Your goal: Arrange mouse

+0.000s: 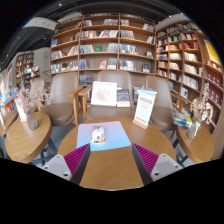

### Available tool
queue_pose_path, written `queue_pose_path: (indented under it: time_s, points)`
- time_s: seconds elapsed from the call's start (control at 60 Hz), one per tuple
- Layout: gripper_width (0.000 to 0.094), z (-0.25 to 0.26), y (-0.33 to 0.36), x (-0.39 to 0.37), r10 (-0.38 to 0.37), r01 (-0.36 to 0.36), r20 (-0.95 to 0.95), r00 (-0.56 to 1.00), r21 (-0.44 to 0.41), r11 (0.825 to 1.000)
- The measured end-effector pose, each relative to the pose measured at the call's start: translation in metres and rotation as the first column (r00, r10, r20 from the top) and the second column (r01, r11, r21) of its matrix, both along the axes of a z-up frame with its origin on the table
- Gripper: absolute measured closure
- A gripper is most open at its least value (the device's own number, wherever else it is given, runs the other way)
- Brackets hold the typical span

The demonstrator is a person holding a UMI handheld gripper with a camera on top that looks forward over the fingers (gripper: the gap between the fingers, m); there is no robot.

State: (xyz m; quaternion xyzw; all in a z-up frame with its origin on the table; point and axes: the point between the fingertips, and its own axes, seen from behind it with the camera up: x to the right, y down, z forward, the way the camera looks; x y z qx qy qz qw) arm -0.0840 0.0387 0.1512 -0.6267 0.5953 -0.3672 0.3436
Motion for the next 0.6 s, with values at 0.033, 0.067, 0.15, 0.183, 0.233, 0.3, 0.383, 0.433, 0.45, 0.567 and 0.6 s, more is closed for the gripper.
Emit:
queue_pose_path:
  time_s: [0.033, 0.067, 0.15, 0.183, 0.233, 0.3, 0.383, 0.433, 0.45, 0.567, 0.6]
  points:
    - [0.0082, 0.002, -0.005, -0.021, 0.001, -0.001, -0.004, 1.000, -0.001, 1.000]
    - [0.0079, 0.006, -0.009, -0.043, -0.002, 0.002, -0.003, 1.000, -0.003, 1.000]
    - [0.0079, 0.011, -0.023, -0.084, -0.016, 0.016, 0.005, 1.000, -0.018, 1.000]
    - [0.0080, 0.010, -0.029, -0.103, -0.021, 0.021, 0.005, 1.000, -0.024, 0.999]
    - [0.0079, 0.012, -0.034, -0.124, -0.023, 0.023, 0.010, 1.000, -0.025, 0.999]
    - [0.0079, 0.013, -0.040, -0.149, -0.027, 0.027, 0.014, 1.000, -0.022, 0.999]
    - [0.0081, 0.014, -0.047, -0.172, -0.027, 0.028, 0.025, 0.999, -0.027, 0.999]
    - [0.0078, 0.015, -0.048, -0.183, -0.023, 0.024, 0.032, 0.999, -0.014, 1.000]
    - [0.0078, 0.016, -0.048, -0.186, -0.022, 0.022, 0.035, 0.999, -0.014, 1.000]
    - [0.0079, 0.020, -0.054, -0.203, -0.025, 0.025, 0.047, 0.999, -0.013, 1.000]
    - [0.0078, 0.023, -0.056, -0.207, -0.031, 0.032, 0.051, 0.998, -0.009, 0.999]
